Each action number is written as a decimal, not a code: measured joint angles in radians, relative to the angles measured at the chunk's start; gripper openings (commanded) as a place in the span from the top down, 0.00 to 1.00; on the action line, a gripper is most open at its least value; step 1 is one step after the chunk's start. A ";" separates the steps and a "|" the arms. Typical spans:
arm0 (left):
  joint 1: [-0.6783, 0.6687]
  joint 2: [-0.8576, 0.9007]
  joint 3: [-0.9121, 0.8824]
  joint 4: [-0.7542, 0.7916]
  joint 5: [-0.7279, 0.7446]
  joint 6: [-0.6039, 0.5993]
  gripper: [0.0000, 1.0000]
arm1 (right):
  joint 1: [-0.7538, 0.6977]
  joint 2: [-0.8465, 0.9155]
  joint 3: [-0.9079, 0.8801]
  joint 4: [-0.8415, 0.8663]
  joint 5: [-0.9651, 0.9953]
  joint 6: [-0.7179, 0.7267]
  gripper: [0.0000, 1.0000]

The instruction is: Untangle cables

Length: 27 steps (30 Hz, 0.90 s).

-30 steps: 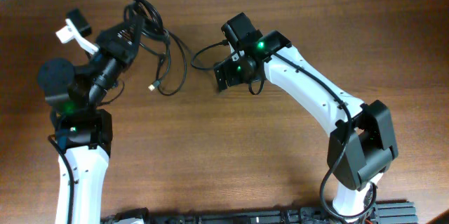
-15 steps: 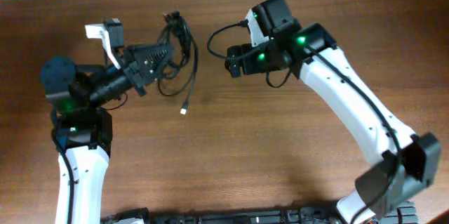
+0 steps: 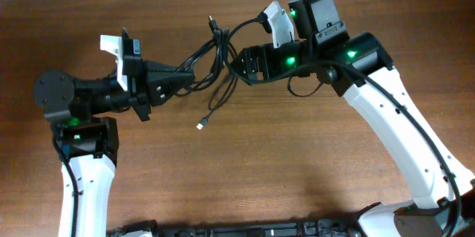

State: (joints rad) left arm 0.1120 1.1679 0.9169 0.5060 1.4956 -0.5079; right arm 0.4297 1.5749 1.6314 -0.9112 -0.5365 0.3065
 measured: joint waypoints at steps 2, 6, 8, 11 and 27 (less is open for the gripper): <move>0.000 0.000 0.000 0.000 0.005 0.000 1.00 | 0.000 -0.002 0.000 0.022 -0.049 0.000 0.05; 0.000 0.000 0.000 0.000 0.013 0.000 1.00 | 0.000 -0.002 0.000 0.043 -0.111 0.001 0.05; 0.000 0.000 0.000 0.000 0.013 0.000 1.00 | 0.000 -0.002 0.000 0.045 -0.121 0.000 0.05; 0.000 0.000 0.000 0.000 0.015 0.000 1.00 | 0.000 -0.002 0.000 0.045 -0.113 0.000 0.05; -0.116 0.000 0.000 -0.034 0.020 0.000 1.00 | -0.006 -0.002 0.000 0.116 -0.094 -0.449 0.46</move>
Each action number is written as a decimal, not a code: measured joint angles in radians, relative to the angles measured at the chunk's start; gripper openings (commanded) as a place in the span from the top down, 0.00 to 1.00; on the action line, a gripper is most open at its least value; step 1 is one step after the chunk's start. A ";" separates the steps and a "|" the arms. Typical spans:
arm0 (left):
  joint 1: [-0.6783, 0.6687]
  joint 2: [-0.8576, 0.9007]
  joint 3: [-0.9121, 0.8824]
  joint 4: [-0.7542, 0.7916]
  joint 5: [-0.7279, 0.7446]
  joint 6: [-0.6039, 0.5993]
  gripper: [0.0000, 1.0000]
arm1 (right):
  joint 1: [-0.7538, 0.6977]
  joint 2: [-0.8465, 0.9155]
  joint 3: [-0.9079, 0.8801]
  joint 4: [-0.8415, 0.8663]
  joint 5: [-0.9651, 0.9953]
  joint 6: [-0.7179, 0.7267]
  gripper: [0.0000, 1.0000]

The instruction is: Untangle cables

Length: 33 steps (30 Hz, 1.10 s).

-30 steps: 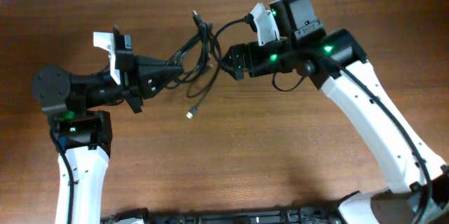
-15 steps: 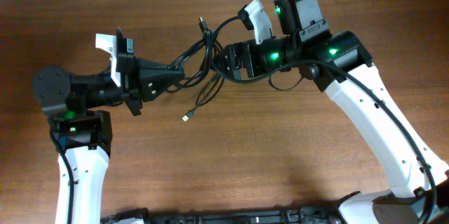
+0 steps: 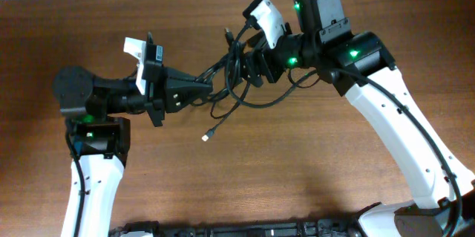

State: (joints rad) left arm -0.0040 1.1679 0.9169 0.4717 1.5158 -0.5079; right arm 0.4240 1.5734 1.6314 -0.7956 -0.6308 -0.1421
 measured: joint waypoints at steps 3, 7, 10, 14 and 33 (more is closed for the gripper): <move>-0.002 0.000 0.000 0.000 0.000 0.000 1.00 | 0.000 0.000 0.000 0.006 -0.012 -0.035 0.67; -0.002 0.000 0.000 -0.001 0.001 0.000 1.00 | 0.000 0.000 0.000 0.011 -0.014 -0.051 0.63; -0.002 0.000 0.000 -0.009 0.002 0.000 1.00 | 0.000 0.000 0.000 0.011 -0.016 -0.056 0.57; -0.002 -0.001 0.002 -0.091 -0.021 -0.013 1.00 | 0.000 0.000 0.000 0.040 -0.020 -0.067 0.46; -0.002 -0.001 0.005 0.123 -0.140 -0.480 1.00 | -0.004 0.000 -0.001 0.169 -0.156 -0.212 0.64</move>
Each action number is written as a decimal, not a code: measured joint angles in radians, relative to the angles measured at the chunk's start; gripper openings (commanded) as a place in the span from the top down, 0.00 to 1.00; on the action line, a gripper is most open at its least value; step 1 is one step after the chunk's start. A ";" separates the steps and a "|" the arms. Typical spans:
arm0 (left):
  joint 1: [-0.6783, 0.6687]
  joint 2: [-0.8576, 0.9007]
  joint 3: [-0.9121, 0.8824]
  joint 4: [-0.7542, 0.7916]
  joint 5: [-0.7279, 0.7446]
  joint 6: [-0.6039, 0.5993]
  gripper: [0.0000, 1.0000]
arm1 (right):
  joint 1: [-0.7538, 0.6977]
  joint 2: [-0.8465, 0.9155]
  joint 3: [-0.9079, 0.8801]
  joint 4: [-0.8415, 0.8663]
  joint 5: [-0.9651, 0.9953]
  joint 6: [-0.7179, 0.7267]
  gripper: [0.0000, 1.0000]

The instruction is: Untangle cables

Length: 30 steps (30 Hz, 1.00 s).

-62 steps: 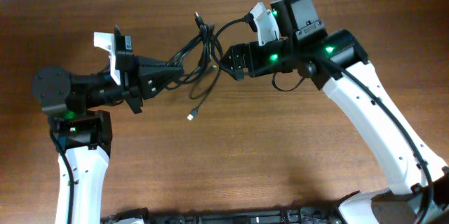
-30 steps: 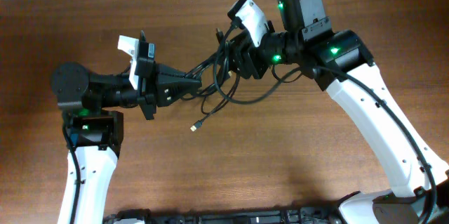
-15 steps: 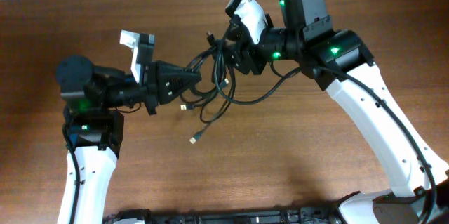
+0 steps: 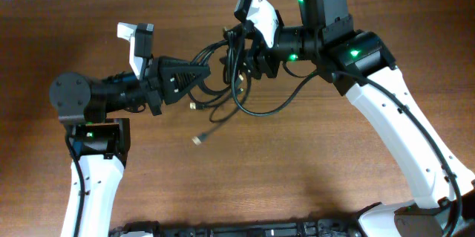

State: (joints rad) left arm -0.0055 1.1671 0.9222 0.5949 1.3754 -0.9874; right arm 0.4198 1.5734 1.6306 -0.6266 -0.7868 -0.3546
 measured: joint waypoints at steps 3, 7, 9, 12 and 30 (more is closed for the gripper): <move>0.000 0.000 0.000 0.002 0.013 -0.035 1.00 | 0.000 0.000 0.000 0.011 -0.005 -0.014 0.96; 0.000 0.000 0.000 0.003 0.009 -0.065 1.00 | 0.003 0.000 0.000 0.006 -0.013 -0.030 0.96; 0.000 0.000 0.000 0.000 0.011 -0.070 1.00 | 0.003 0.000 0.000 0.005 -0.012 -0.030 0.96; 0.000 0.000 0.000 -0.024 0.012 -0.079 1.00 | 0.003 0.000 0.000 -0.018 0.007 -0.030 0.96; 0.000 0.020 -0.002 -0.053 0.097 -0.330 0.73 | 0.040 -0.025 0.000 -0.102 0.344 -0.035 0.96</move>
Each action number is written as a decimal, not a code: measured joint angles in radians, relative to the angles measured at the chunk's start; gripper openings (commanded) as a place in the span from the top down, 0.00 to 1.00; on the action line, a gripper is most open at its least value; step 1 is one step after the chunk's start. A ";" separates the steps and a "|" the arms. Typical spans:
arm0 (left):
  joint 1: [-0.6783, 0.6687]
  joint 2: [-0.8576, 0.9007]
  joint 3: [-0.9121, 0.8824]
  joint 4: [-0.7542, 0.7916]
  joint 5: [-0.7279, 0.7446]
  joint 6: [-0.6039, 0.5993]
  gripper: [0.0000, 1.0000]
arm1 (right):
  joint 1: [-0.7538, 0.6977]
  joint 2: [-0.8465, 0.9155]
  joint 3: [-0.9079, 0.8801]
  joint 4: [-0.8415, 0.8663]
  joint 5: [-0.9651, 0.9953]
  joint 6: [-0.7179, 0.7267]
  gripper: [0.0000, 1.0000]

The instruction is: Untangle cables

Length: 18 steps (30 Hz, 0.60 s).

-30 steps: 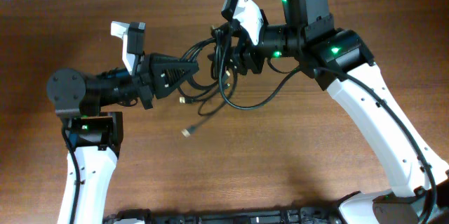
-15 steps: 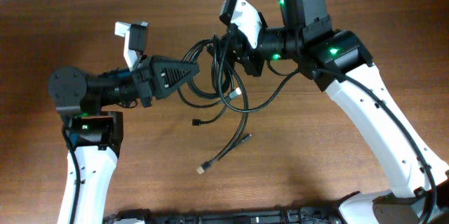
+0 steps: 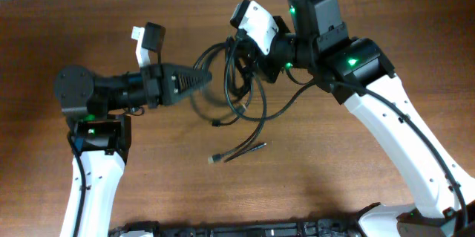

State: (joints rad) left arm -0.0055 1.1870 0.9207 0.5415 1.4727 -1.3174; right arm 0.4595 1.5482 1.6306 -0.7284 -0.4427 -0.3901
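A tangle of black cables [image 3: 236, 92] hangs between my two grippers over the brown table [image 3: 334, 185]. My left gripper [image 3: 208, 79] points right, its fingers closed on a strand at the bundle's left side. From the right, my right gripper [image 3: 243, 60] is shut on the top of the bundle; its fingertips are partly hidden by the loops. Loose loops sag below both. One strand ends in a light connector [image 3: 215, 159] on the table, a second end [image 3: 260, 145] lies beside it, and a third short end [image 3: 215, 123] dangles higher.
Both white arm links run down toward the table's front edge, the left one [image 3: 93, 185] and the right one [image 3: 415, 163]. A dark rail [image 3: 245, 231] lies along the front edge.
My left wrist has rolled, its camera now on top, and its tip sits slightly farther right. The cable ends reach lower and farther right, with a second end now on the table.
At first both grippers held the tangle stretched between them, one connector end trailing on the table. Then the two stood closer together with loops sagging between. After that more loops hung loose, and now two strand ends reach down to the table.
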 measured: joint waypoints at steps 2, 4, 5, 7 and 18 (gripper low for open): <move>0.000 -0.014 0.002 0.015 0.038 0.079 0.08 | -0.023 0.009 0.000 -0.003 0.103 0.019 0.96; 0.000 -0.019 0.002 0.017 0.053 0.156 0.01 | -0.034 0.013 0.000 -0.005 0.198 0.054 0.96; 0.000 -0.020 0.002 0.016 0.060 0.188 0.01 | -0.035 0.013 0.000 -0.004 0.248 0.078 0.96; 0.000 -0.020 0.002 0.015 0.060 0.237 0.01 | -0.035 0.013 0.000 -0.005 0.333 0.126 0.96; -0.002 -0.022 0.013 -0.404 -0.213 0.411 0.01 | -0.116 0.013 0.000 -0.005 0.437 0.394 0.96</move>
State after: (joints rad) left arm -0.0074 1.1648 0.9340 0.1375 1.2598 -0.9062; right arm 0.3439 1.5608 1.6306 -0.7334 -0.0059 0.0036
